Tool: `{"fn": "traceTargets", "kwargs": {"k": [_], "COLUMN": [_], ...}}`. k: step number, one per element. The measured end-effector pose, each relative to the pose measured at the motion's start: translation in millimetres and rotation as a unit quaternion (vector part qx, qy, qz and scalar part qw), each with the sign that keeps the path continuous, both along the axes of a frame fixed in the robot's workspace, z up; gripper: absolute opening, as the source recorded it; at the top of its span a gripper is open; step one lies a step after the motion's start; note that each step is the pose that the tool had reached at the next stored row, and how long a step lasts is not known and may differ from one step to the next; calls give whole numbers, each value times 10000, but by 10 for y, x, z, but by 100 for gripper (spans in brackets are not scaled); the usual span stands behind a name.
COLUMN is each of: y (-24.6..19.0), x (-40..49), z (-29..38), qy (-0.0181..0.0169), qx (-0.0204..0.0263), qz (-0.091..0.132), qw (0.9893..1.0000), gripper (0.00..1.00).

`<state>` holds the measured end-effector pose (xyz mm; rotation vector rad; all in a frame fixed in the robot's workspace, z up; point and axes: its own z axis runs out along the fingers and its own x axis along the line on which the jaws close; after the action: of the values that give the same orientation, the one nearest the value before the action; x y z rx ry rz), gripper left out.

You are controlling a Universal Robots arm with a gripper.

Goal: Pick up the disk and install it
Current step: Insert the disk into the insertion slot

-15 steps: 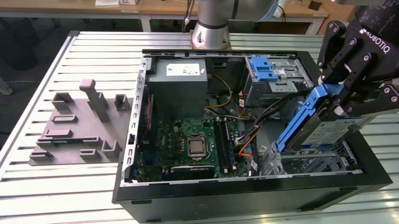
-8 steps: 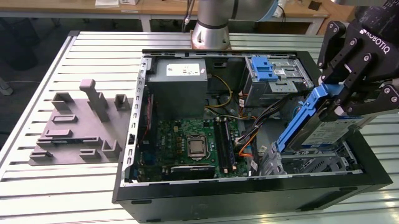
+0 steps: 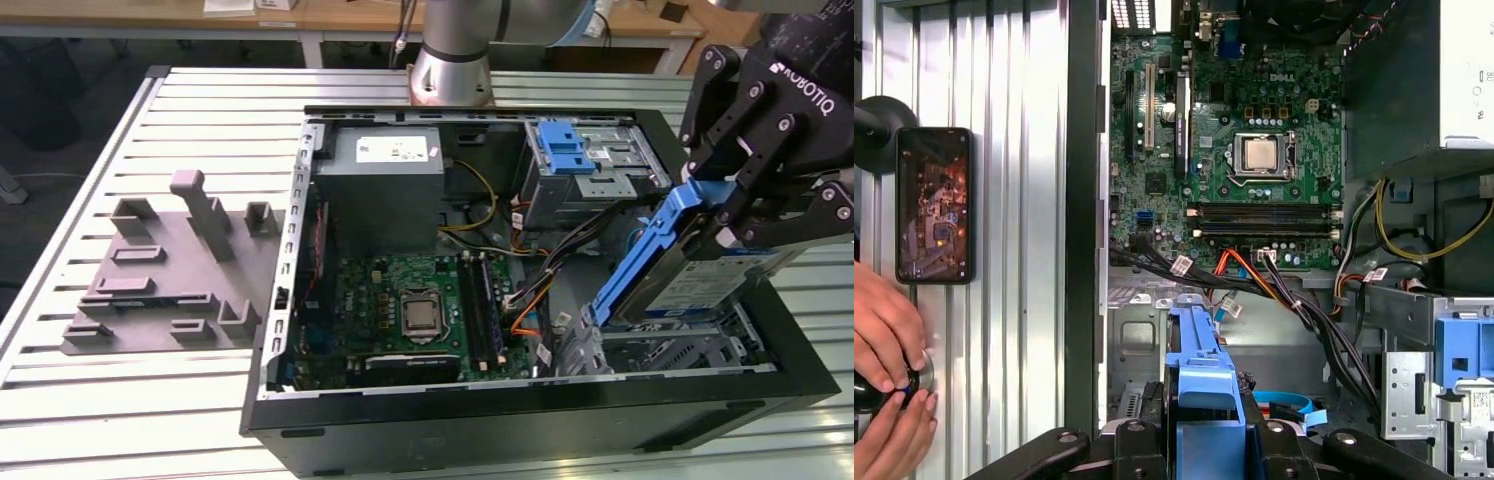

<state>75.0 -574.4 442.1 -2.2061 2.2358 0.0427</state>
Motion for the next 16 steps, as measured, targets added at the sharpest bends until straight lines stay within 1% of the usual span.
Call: {"fn": "traceTargets", "kwargs": {"k": [6,16], "y": [5,12], "x": [0,6], "z": [-10,-37], "qy": [0,0], "qx": [2,15], "qz": [85,95], "qw": [10000,10000], "gripper": [36,36]}}
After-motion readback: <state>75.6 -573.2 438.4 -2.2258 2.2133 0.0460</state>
